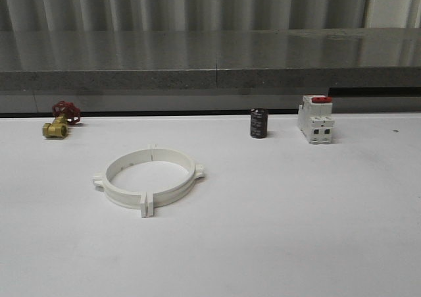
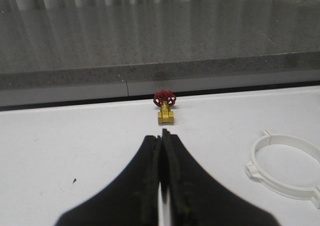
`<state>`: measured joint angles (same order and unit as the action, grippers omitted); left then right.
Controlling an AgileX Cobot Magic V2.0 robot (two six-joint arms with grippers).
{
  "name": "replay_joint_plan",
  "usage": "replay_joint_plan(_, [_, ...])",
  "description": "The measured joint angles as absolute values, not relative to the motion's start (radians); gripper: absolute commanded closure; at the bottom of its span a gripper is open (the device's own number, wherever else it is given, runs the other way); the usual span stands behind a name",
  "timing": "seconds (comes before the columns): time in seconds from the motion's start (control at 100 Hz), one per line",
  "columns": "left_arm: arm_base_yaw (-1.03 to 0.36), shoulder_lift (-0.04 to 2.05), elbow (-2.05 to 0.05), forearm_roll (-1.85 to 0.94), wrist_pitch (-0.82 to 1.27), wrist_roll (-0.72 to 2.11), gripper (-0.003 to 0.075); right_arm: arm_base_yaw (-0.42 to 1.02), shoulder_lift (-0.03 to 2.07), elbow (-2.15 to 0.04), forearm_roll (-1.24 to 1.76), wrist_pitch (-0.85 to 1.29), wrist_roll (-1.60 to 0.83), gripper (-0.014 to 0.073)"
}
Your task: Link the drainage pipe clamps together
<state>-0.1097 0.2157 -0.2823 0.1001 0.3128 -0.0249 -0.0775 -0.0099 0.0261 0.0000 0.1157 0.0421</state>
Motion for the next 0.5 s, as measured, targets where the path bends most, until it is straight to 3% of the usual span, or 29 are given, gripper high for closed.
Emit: replay_joint_plan(0.5, [-0.029,0.010,0.001,0.017,0.133,0.040,0.0741,-0.077,-0.010,0.026,0.000,0.116,0.042,0.0660])
